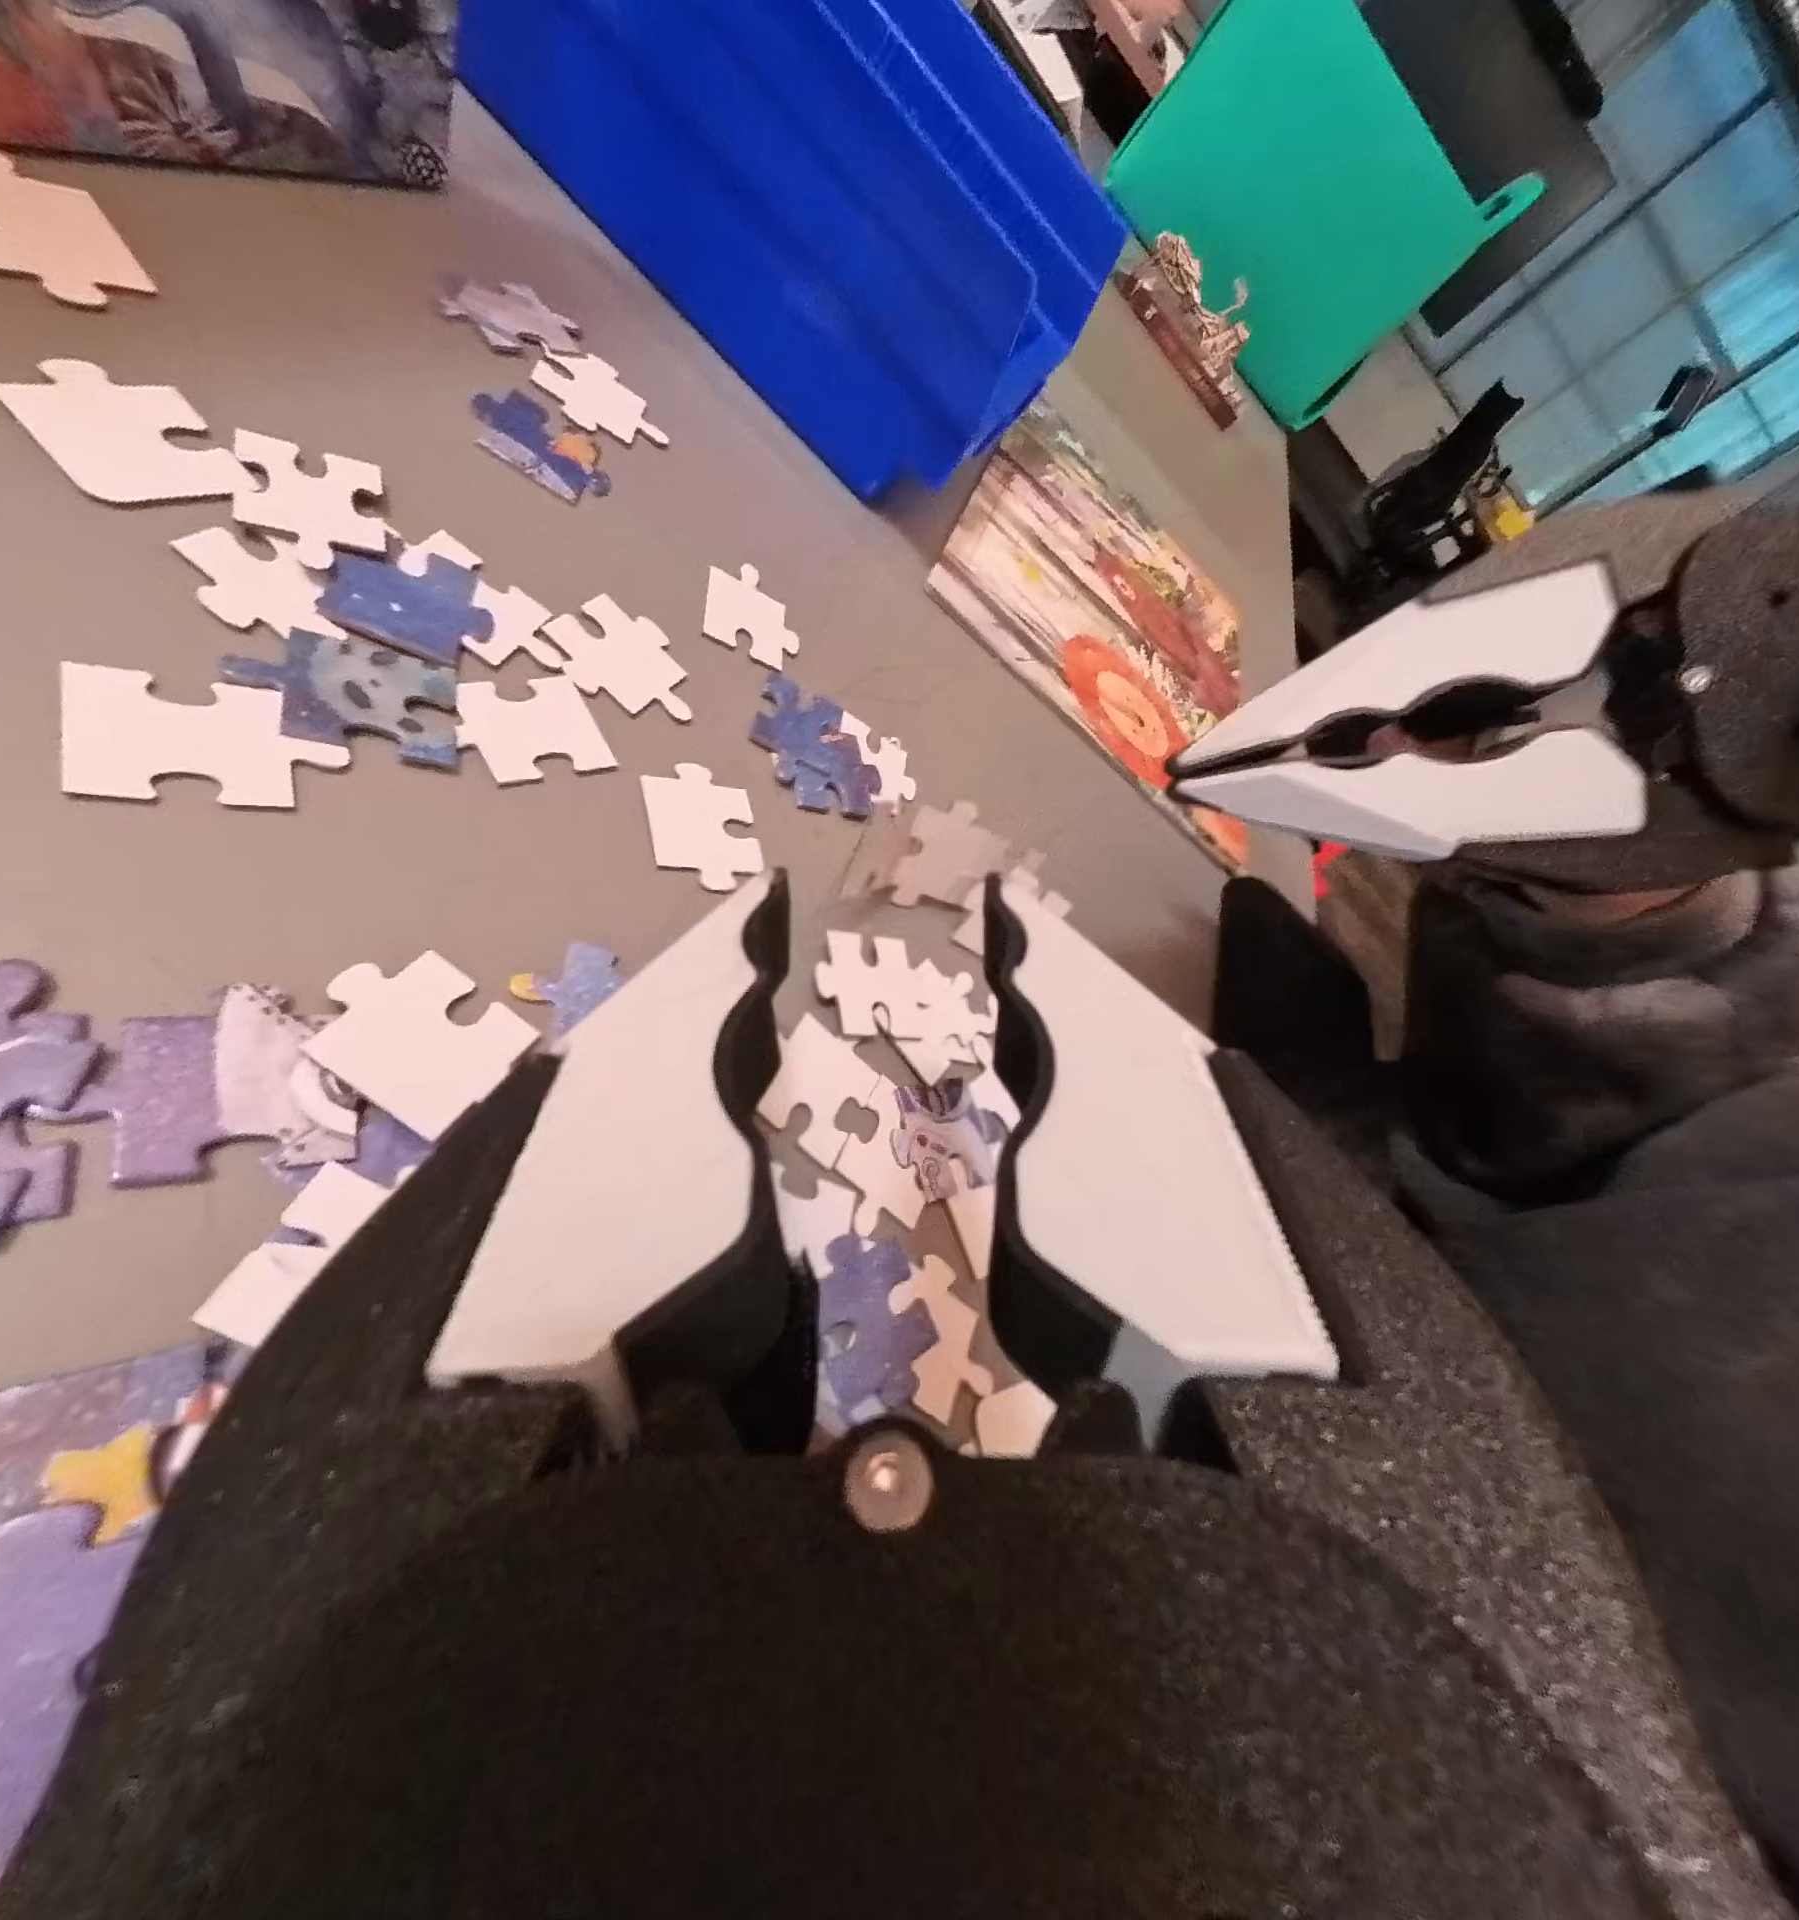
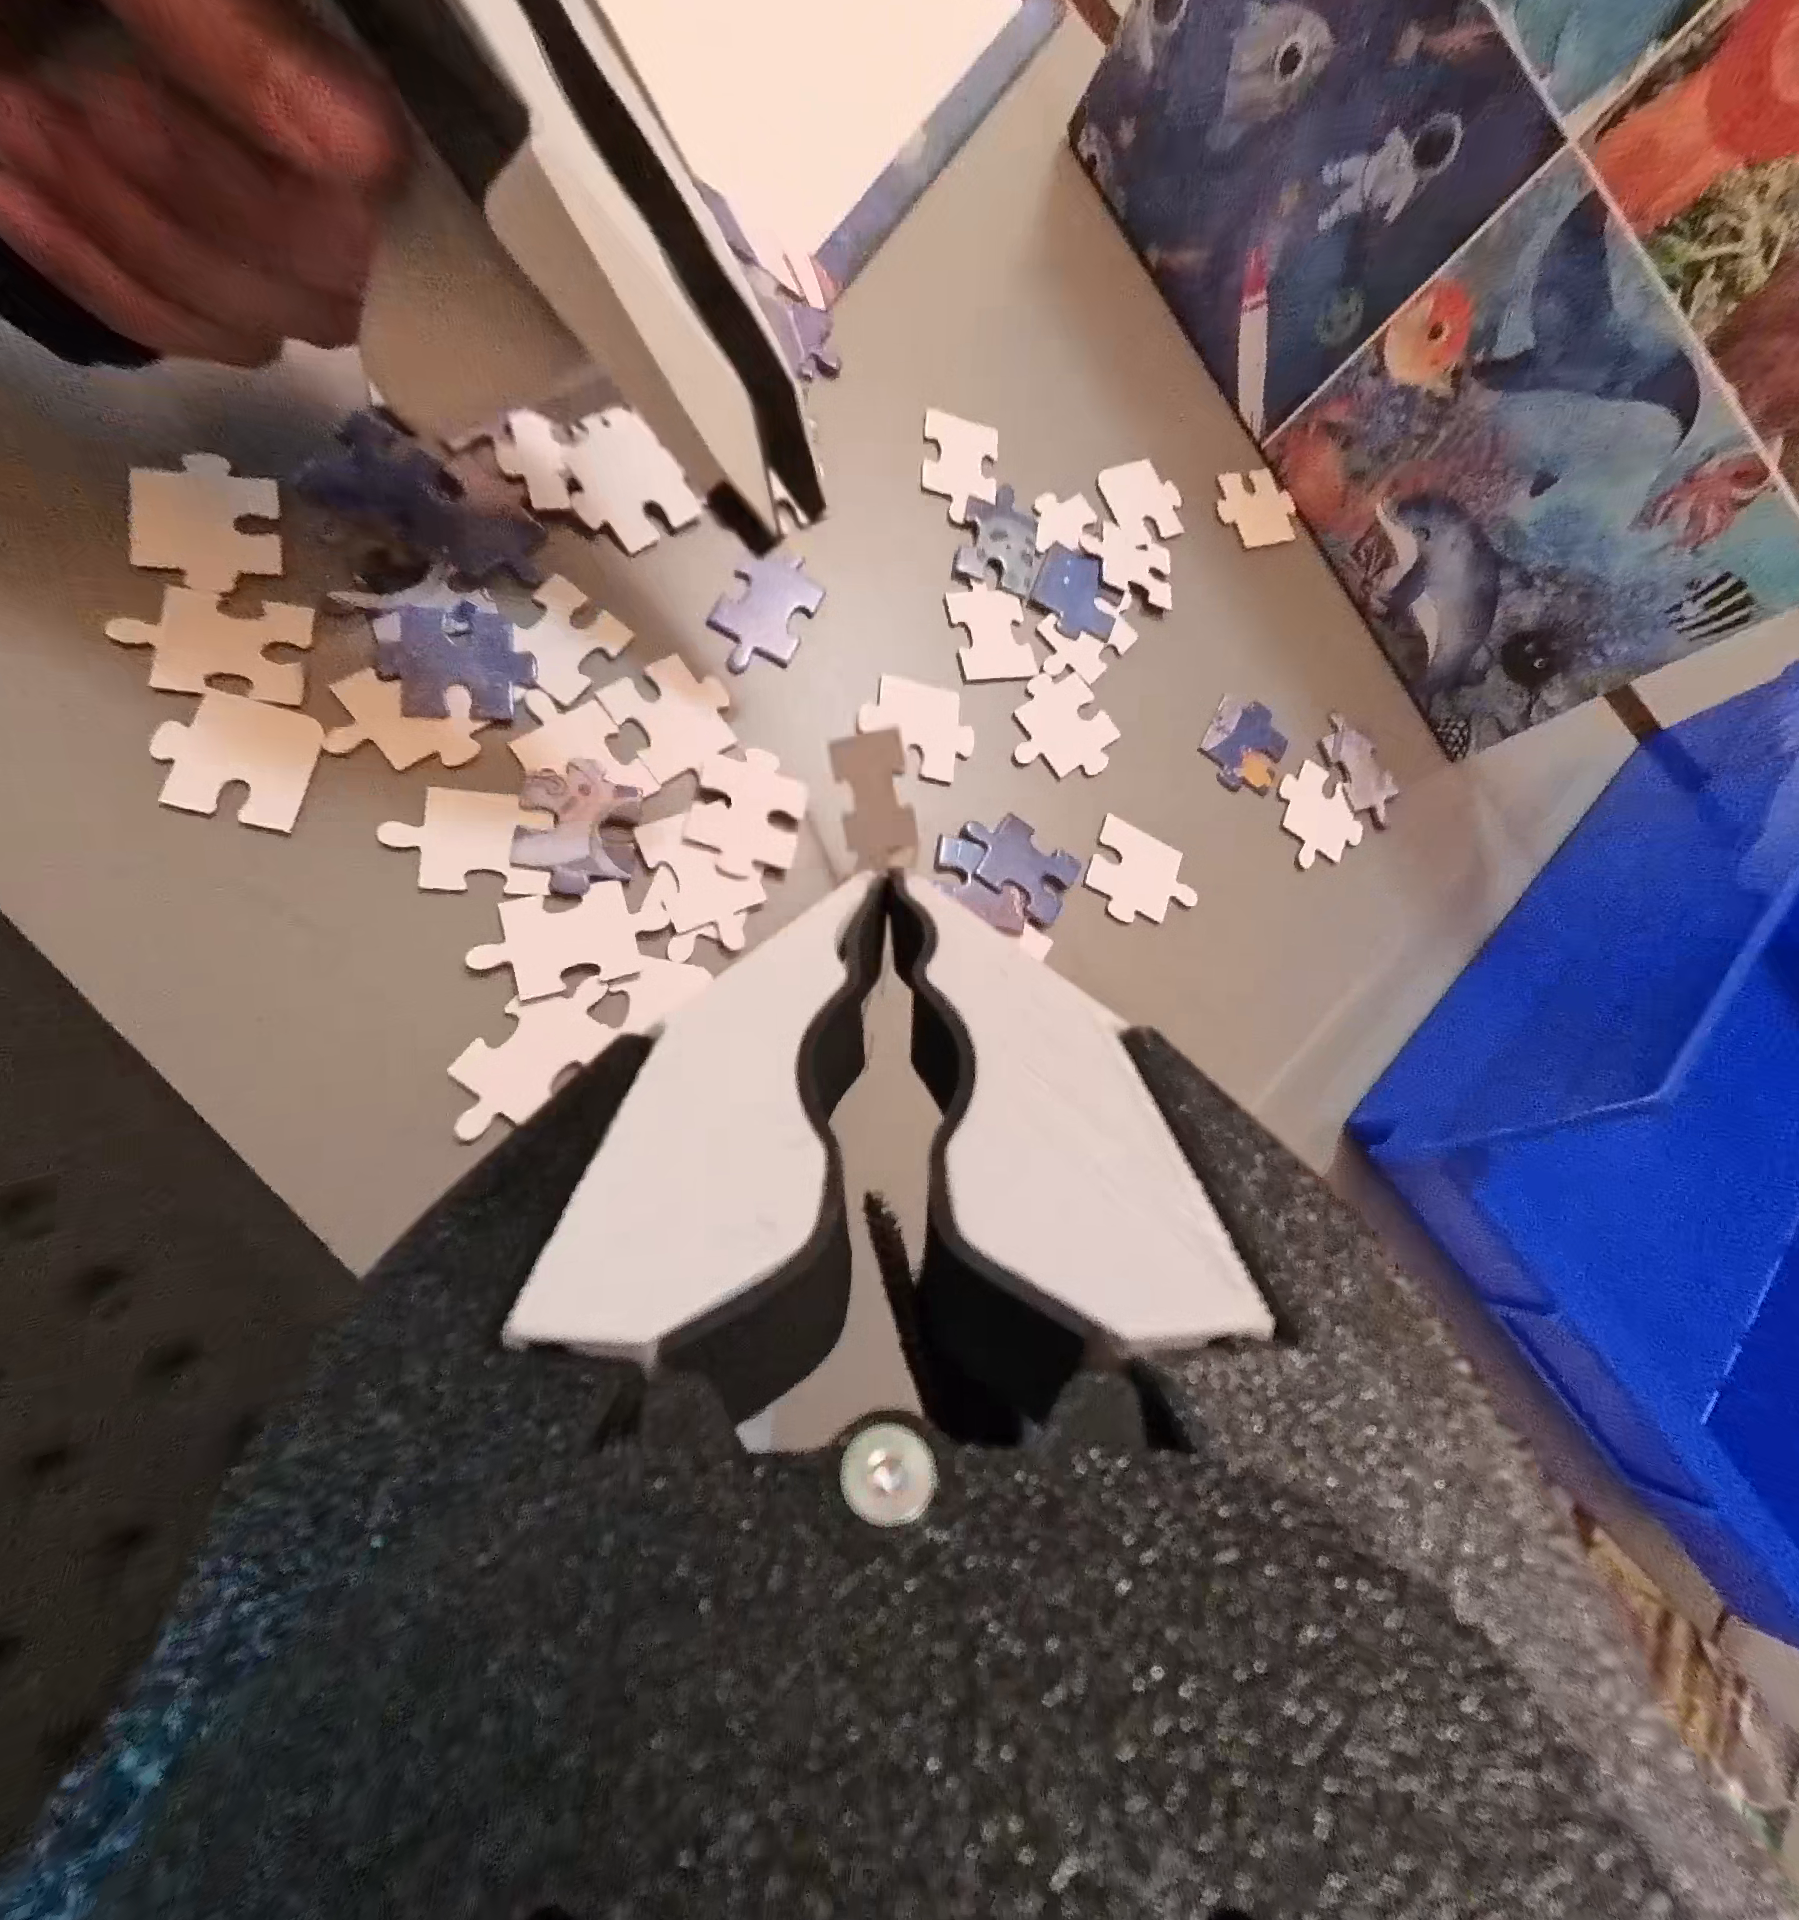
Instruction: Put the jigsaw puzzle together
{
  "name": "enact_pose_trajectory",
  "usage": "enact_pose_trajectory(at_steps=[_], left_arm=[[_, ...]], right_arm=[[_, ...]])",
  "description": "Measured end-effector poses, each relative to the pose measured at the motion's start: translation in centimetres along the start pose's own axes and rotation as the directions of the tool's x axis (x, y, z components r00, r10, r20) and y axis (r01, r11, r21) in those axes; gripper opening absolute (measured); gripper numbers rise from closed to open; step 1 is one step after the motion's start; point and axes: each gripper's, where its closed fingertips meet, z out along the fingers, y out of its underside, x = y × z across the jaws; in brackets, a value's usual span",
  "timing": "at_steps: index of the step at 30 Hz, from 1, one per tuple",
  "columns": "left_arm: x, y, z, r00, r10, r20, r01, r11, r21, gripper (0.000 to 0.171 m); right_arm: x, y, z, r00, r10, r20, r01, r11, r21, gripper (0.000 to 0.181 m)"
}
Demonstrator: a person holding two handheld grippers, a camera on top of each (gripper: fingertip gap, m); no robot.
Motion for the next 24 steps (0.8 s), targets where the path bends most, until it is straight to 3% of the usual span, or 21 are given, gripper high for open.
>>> enact_pose_trajectory(at_steps=[3, 5, 6, 8, 11, 15, 20, 24], left_arm=[[-0.3, 0.9, 0.4, 0.988, 0.142, 0.066, -0.139, 0.989, -0.048, 0.037], [-0.6, 1.5, 0.7, 0.966, 0.23, 0.116, -0.22, 0.971, -0.095, 0.037], [-0.7, 1.5, 0.8, 0.954, 0.267, 0.138, -0.254, 0.962, -0.104, 0.037], [-0.6, 1.8, 1.1, 0.938, 0.31, 0.154, -0.293, 0.948, -0.125, 0.036], [-0.8, 2.4, 1.4, 0.923, 0.342, 0.177, -0.316, 0.936, -0.157, 0.036], [-1.4, 3.0, 1.6, 0.903, 0.377, 0.206, -0.338, 0.92, -0.2, 0.035], [-1.3, 2.7, 1.4, 0.923, 0.334, 0.192, -0.302, 0.937, -0.177, 0.034], [-1.5, 2.8, 1.2, 0.924, 0.332, 0.19, -0.299, 0.936, -0.187, 0.034]], right_arm=[[0.9, -0.8, -0.4, 0.999, -0.017, -0.036, 0.019, 0.999, 0.043, 0.0], [0.9, -0.1, 0.0, 0.999, 0.042, 0.026, -0.044, 0.998, 0.055, 0.0], [0.3, 1.0, 0.7, 0.99, 0.092, 0.105, -0.096, 0.995, 0.036, 0.008], [0.8, 4.2, 2.7, 0.965, 0.214, 0.148, -0.208, 0.977, -0.055, 0.03], [-0.1, 4.6, 4.4, 0.929, 0.281, 0.241, -0.275, 0.96, -0.058, 0.033], [-0.1, 3.0, 6.2, 0.982, 0.161, 0.102, -0.157, 0.987, -0.043, 0.038], [-0.2, 2.9, 8.9, 0.969, 0.22, 0.111, -0.21, 0.973, -0.092, 0.049], [0.6, 2.7, 9.8, 0.94, 0.307, 0.146, -0.294, 0.95, -0.107, 0.028]])
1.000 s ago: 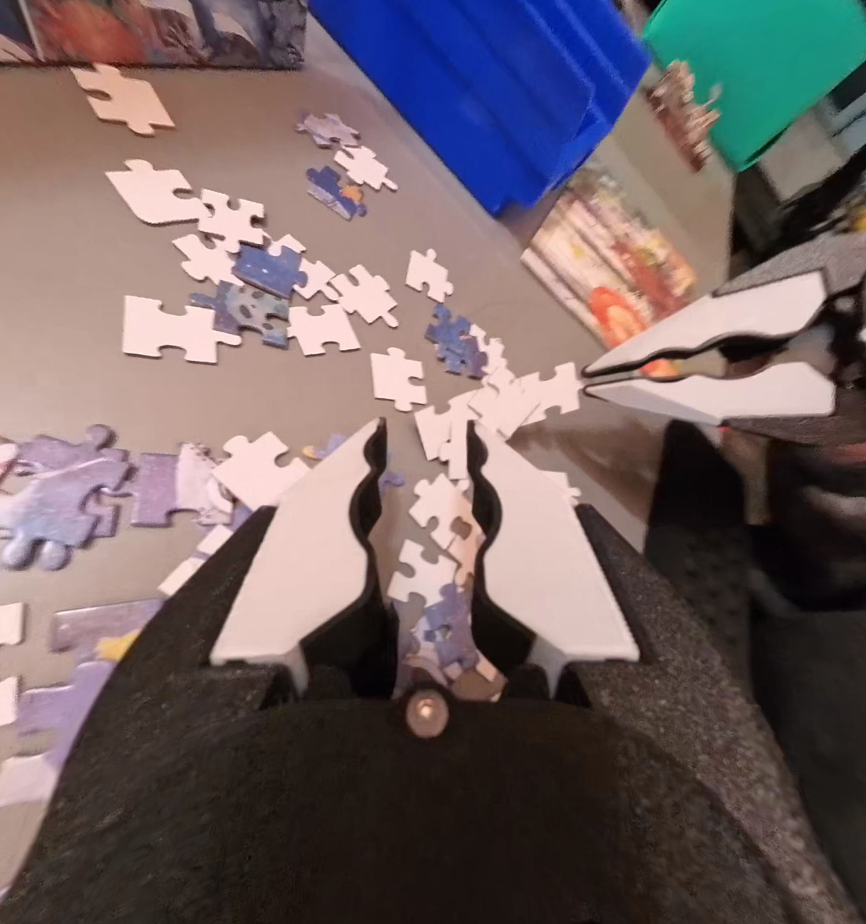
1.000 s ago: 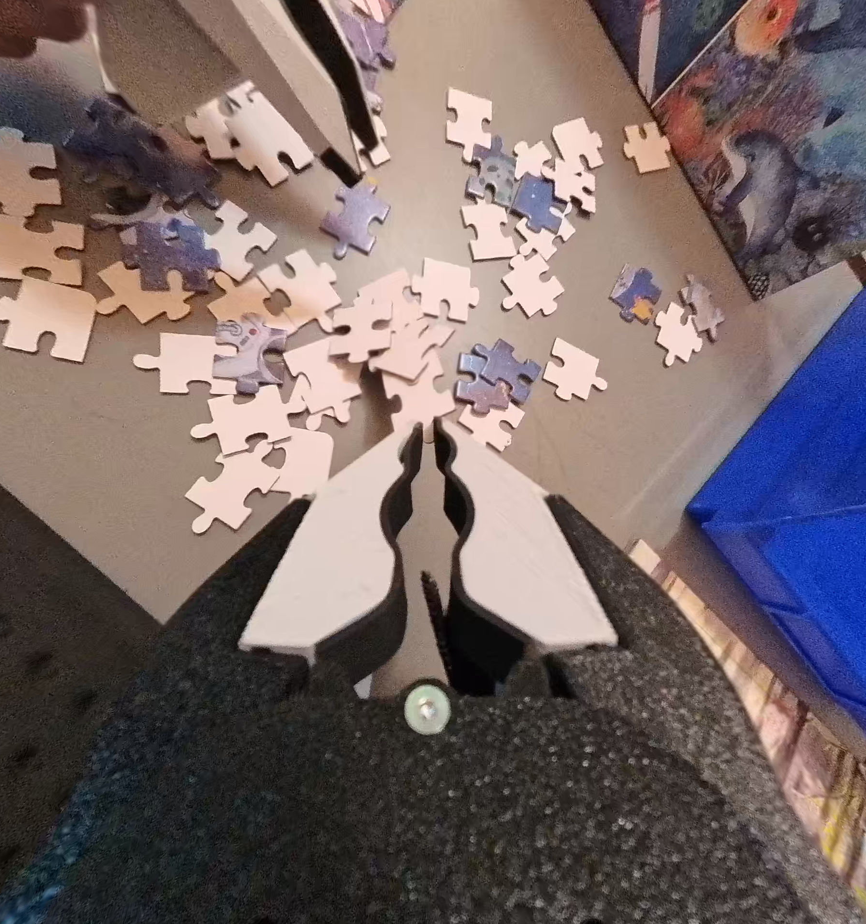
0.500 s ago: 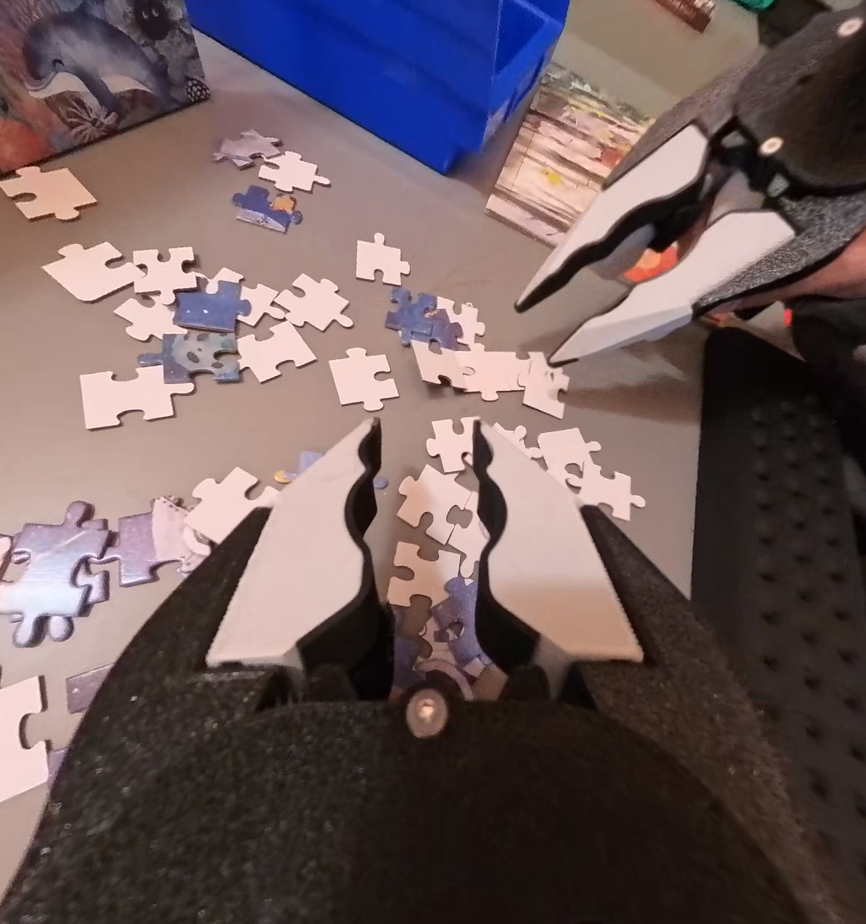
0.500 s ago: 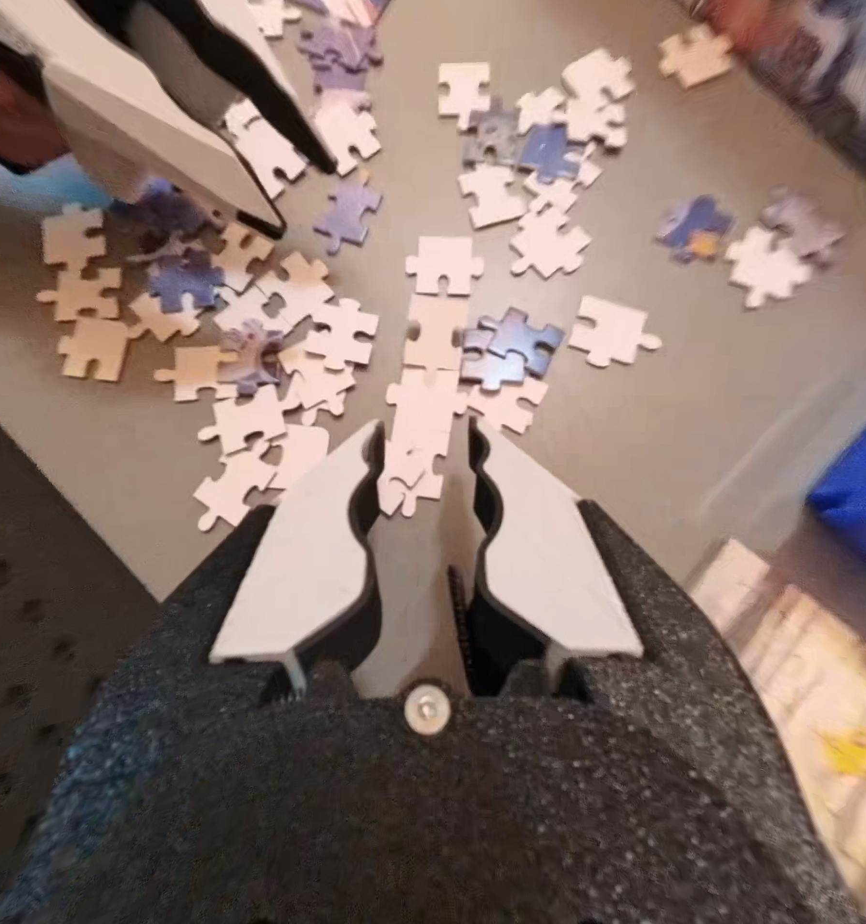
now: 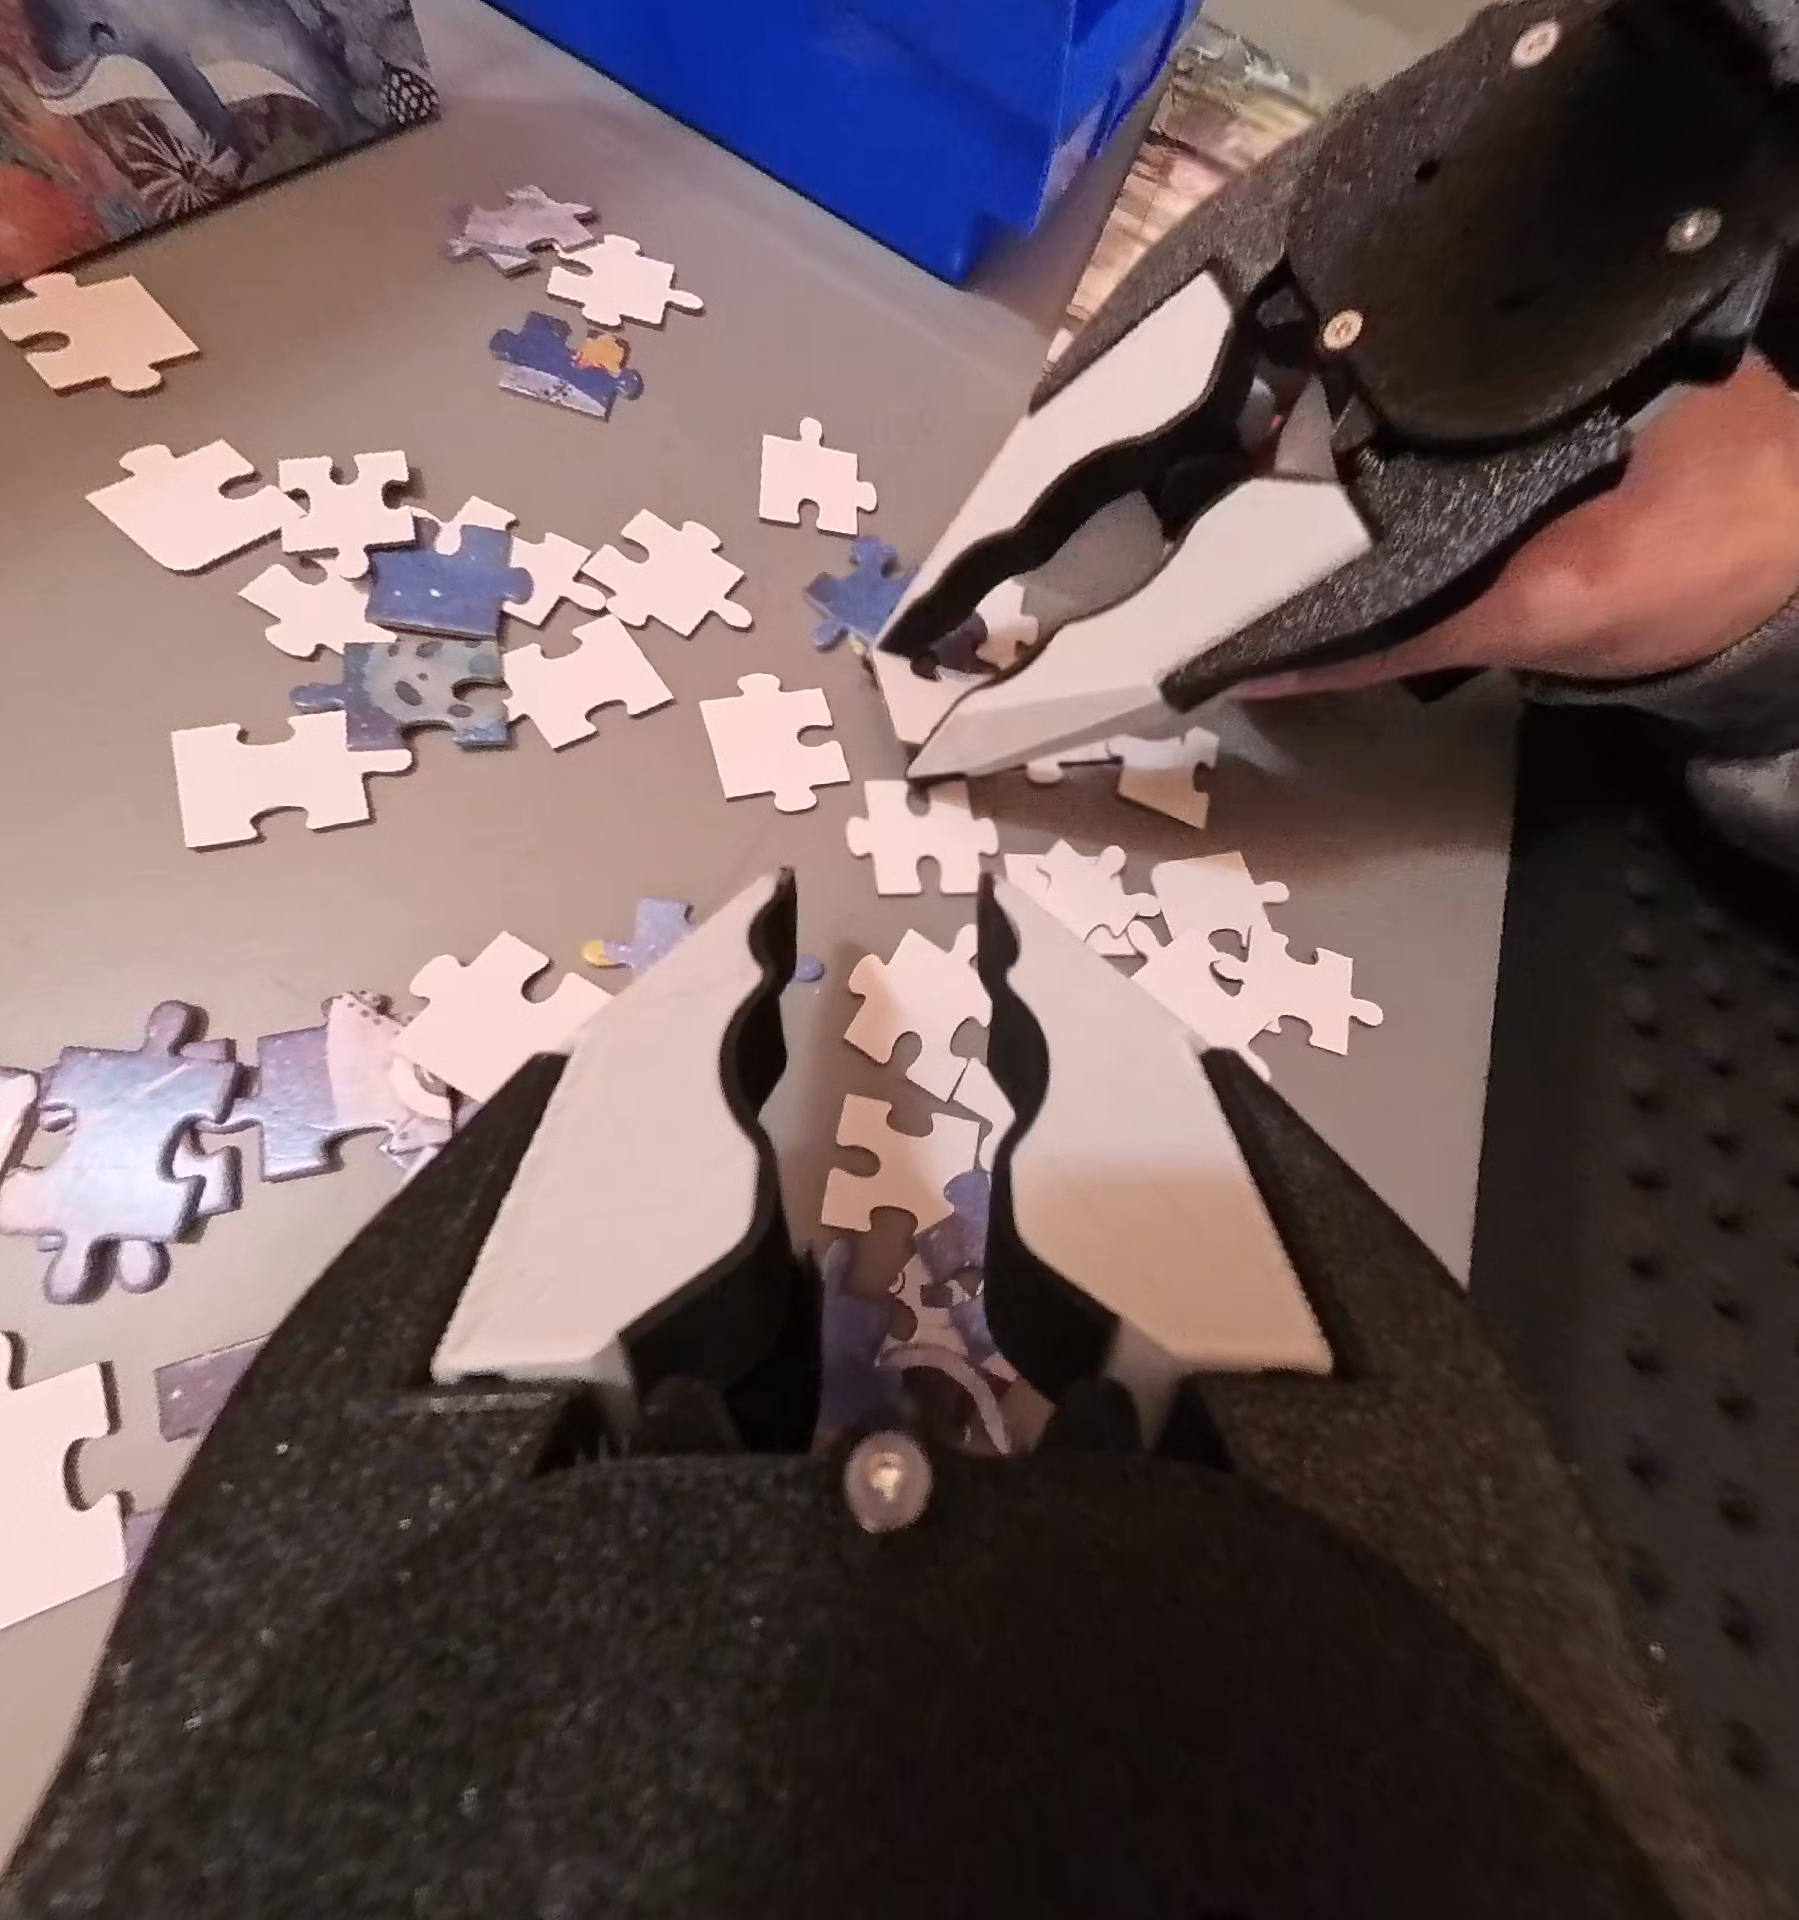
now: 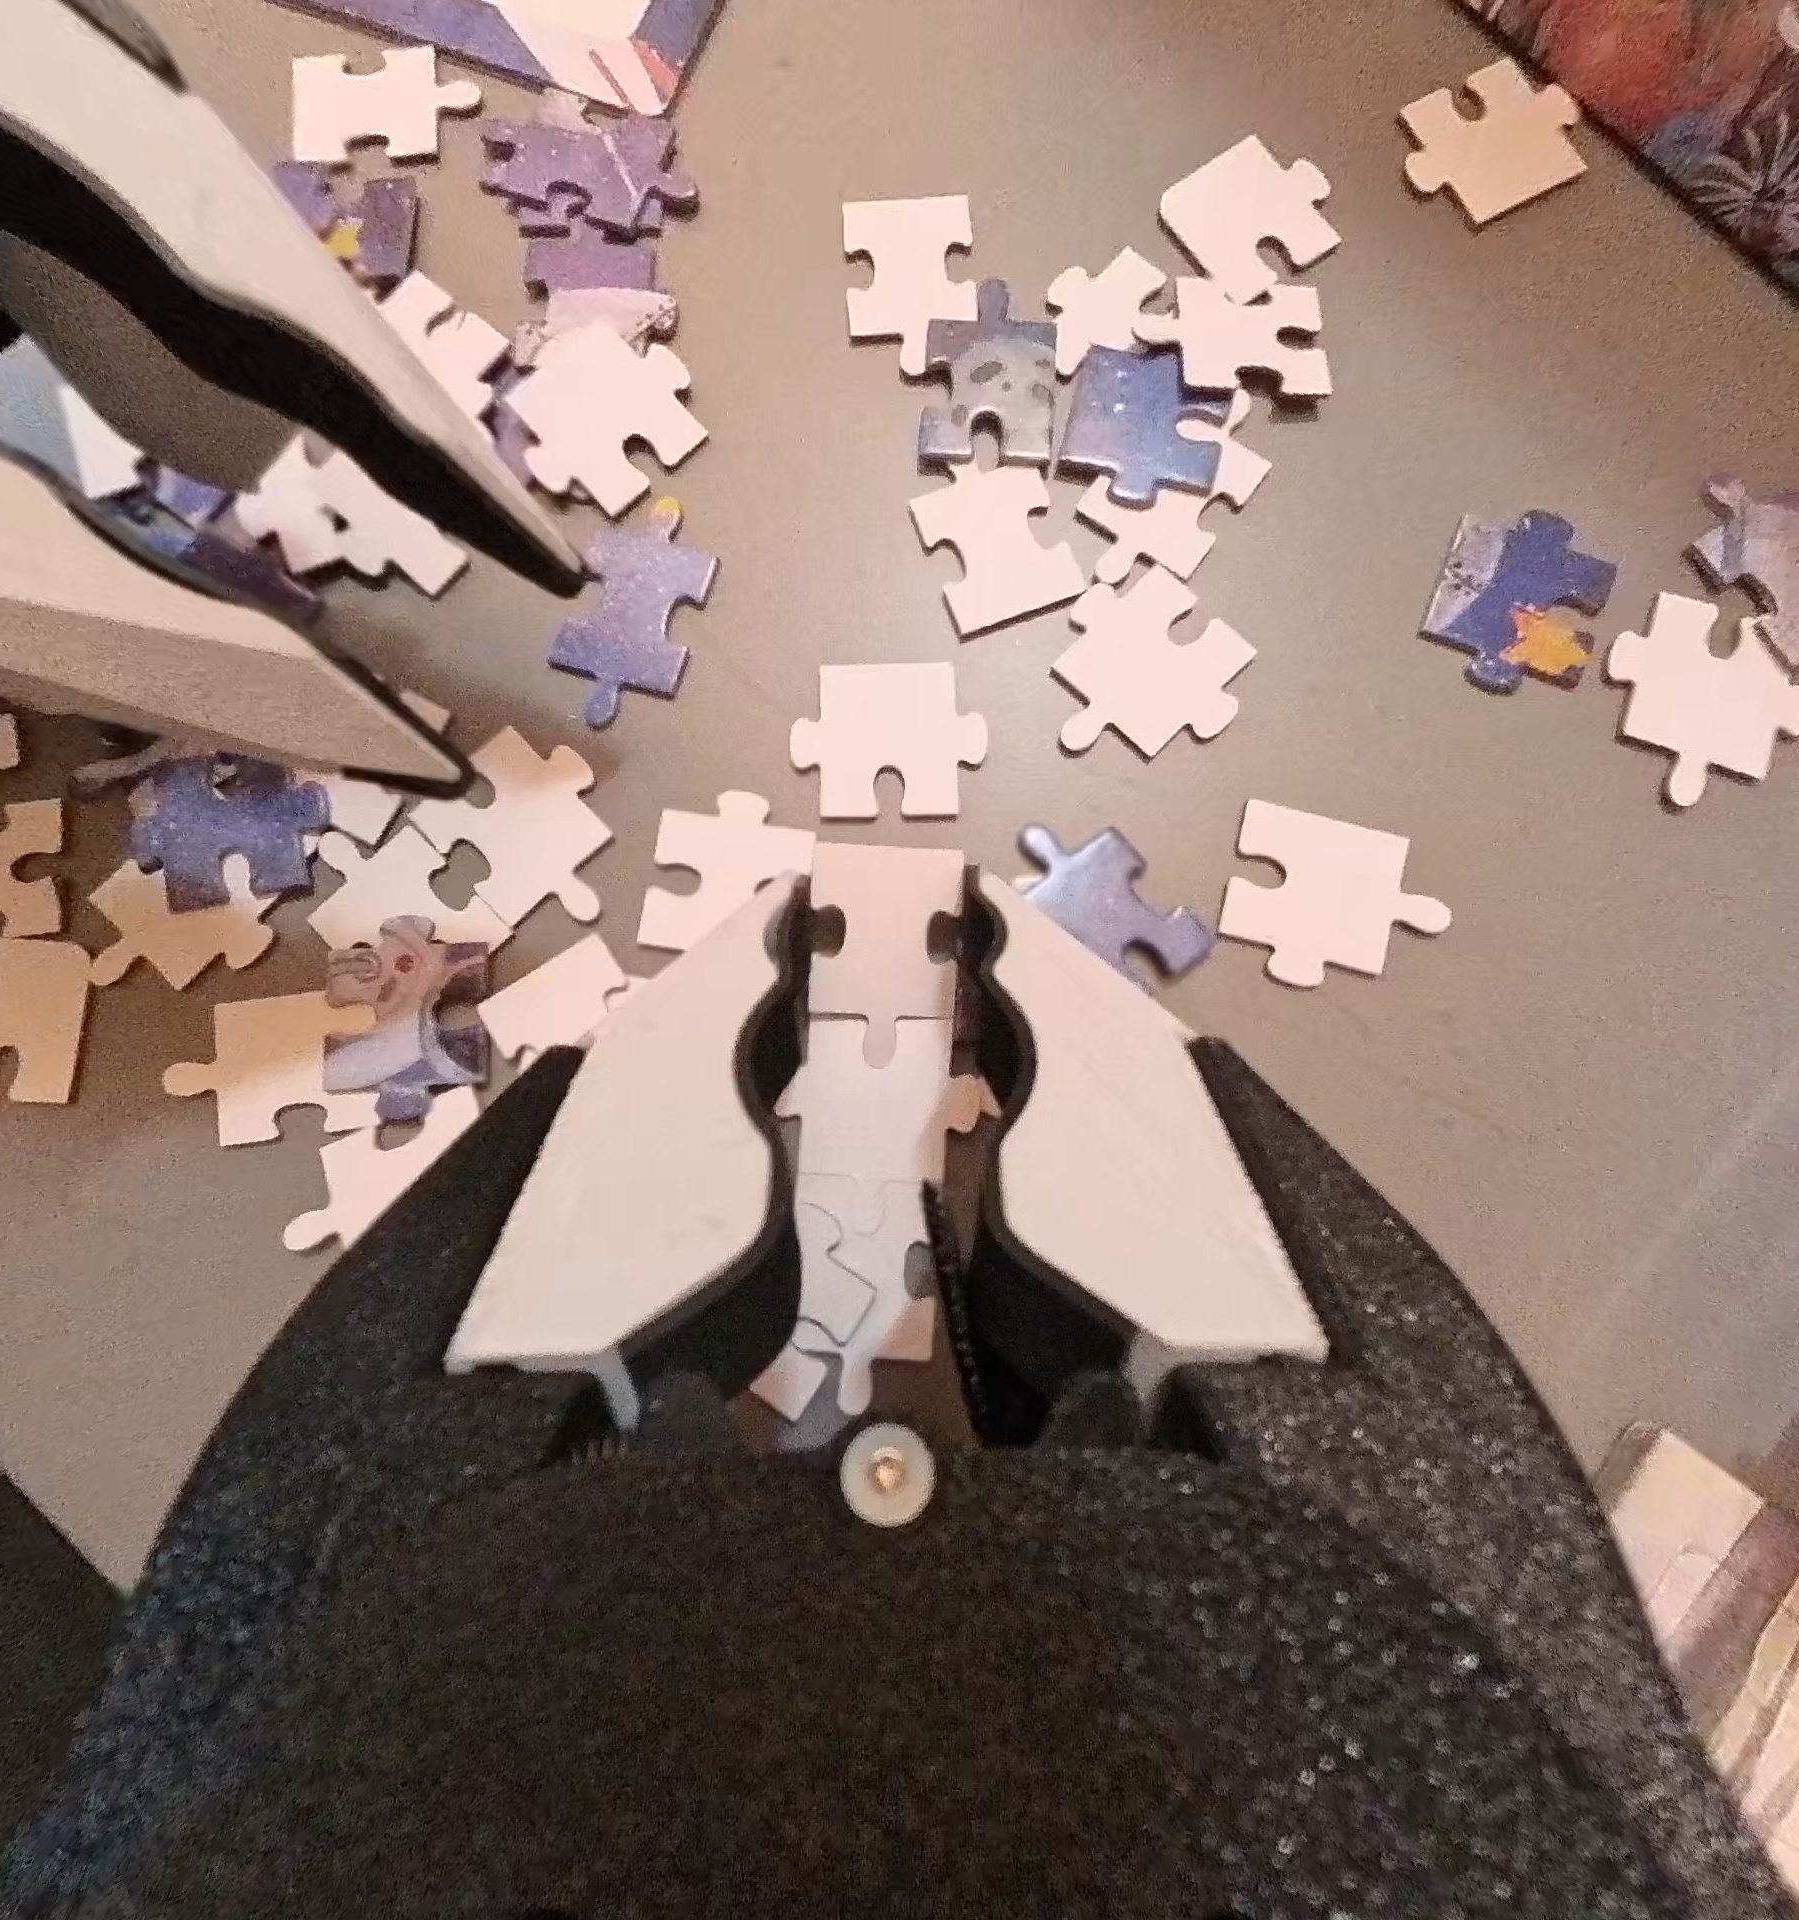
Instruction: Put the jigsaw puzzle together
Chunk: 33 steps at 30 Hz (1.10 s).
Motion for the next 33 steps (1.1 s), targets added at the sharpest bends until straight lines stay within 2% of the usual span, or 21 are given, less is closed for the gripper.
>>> enact_pose_trajectory(at_steps=[2, 5, 7, 10, 11, 12, 14, 17, 19, 21, 22, 23, 24, 25, 27, 28, 29, 30, 33], left_arm=[[0.0, 0.2, 0.1, 1.0, 0.003, 0.0, -0.003, 1.0, -0.009, 0.035], [0.1, -0.6, 0.0, 1.0, -0.021, -0.002, 0.021, 0.999, 0.033, 0.038], [0.4, -2.0, -0.5, 0.997, -0.062, -0.038, 0.066, 0.992, 0.106, 0.051], [-0.6, -4.7, -2.5, 0.991, -0.124, -0.043, 0.131, 0.956, 0.261, 0.053], [-1.4, -5.4, -3.2, 0.989, -0.148, -0.028, 0.149, 0.94, 0.307, 0.05], [-2.0, -5.8, -3.9, 0.985, -0.168, -0.027, 0.167, 0.924, 0.343, 0.038], [-1.6, -6.2, -4.8, 0.978, -0.175, -0.11, 0.204, 0.906, 0.37, 0.016], [-1.2, -6.0, -4.9, 0.97, -0.178, -0.166, 0.228, 0.904, 0.361, 0.002], [-0.2, -6.1, -5.1, 0.94, -0.2, -0.277, 0.291, 0.893, 0.343, 0.001], [0.1, -6.8, -6.0, 0.882, -0.259, -0.394, 0.403, 0.848, 0.345, 0.001], [-0.1, -7.2, -6.5, 0.856, -0.279, -0.435, 0.446, 0.824, 0.35, 0.001], [-0.4, -7.5, -7.1, 0.834, -0.29, -0.47, 0.481, 0.8, 0.359, 0.001], [-0.8, -7.9, -7.7, 0.814, -0.302, -0.496, 0.514, 0.773, 0.373, 0.001], [-1.2, -8.2, -8.3, 0.795, -0.312, -0.521, 0.544, 0.746, 0.383, 0.001], [-2.0, -8.5, -9.1, 0.766, -0.327, -0.554, 0.588, 0.706, 0.396, 0.001], [-2.3, -8.5, -9.3, 0.764, -0.334, -0.552, 0.595, 0.696, 0.402, 0.001], [-2.6, -8.5, -9.4, 0.765, -0.338, -0.548, 0.597, 0.69, 0.409, 0.001], [-2.7, -8.5, -9.4, 0.766, -0.342, -0.544, 0.6, 0.685, 0.413, 0.001], [-2.2, -8.5, -9.1, 0.762, -0.334, -0.555, 0.597, 0.695, 0.402, 0.001]], right_arm=[[-0.4, -1.3, -0.5, 0.999, -0.013, 0.041, 0.011, 0.999, 0.033, 0.028], [-1.5, -6.6, -2.5, 0.988, 0.012, 0.152, -0.04, 0.982, 0.185, 0.028], [-2.5, -10.8, -4.0, 0.966, 0.036, 0.257, -0.114, 0.948, 0.297, 0.028], [-4.0, -14.8, -4.6, 0.922, 0.043, 0.385, -0.201, 0.902, 0.381, 0.028], [-4.1, -15.5, -4.5, 0.912, 0.046, 0.408, -0.223, 0.89, 0.397, 0.028], [-4.3, -16.0, -4.5, 0.902, 0.051, 0.429, -0.248, 0.875, 0.416, 0.028], [-4.5, -16.3, -4.4, 0.869, 0.064, 0.49, -0.314, 0.838, 0.446, 0.028], [-5.1, -16.0, -5.1, 0.77, 0.07, 0.634, -0.446, 0.769, 0.457, 0.028], [-5.3, -15.8, -6.8, 0.654, 0.032, 0.756, -0.548, 0.709, 0.444, 0.028], [-4.1, -16.1, -9.9, 0.478, -0.022, 0.878, -0.695, 0.601, 0.394, 0.028], [-2.6, -16.2, -11.0, 0.43, -0.03, 0.902, -0.756, 0.535, 0.378, 0.027], [-1.3, -16.0, -11.2, 0.429, -0.012, 0.903, -0.779, 0.501, 0.377, 0.027], [-0.7, -15.7, -10.4, 0.485, 0.027, 0.874, -0.751, 0.525, 0.4, 0.027], [-0.9, -15.0, -9.0, 0.574, 0.068, 0.816, -0.676, 0.601, 0.426, 0.027], [-2.5, -13.0, -6.0, 0.737, 0.056, 0.673, -0.444, 0.791, 0.42, 0.028], [-3.4, -12.0, -4.7, 0.796, 0.02, 0.605, -0.325, 0.857, 0.399, 0.036], [-4.3, -11.3, -3.9, 0.825, -0.018, 0.564, -0.24, 0.894, 0.379, 0.05], [-5.6, -11.3, -3.9, 0.816, -0.057, 0.575, -0.208, 0.9, 0.384, 0.053], [-9.3, -12.1, -5.2, 0.682, -0.094, 0.725, -0.269, 0.89, 0.368, 0.046]])
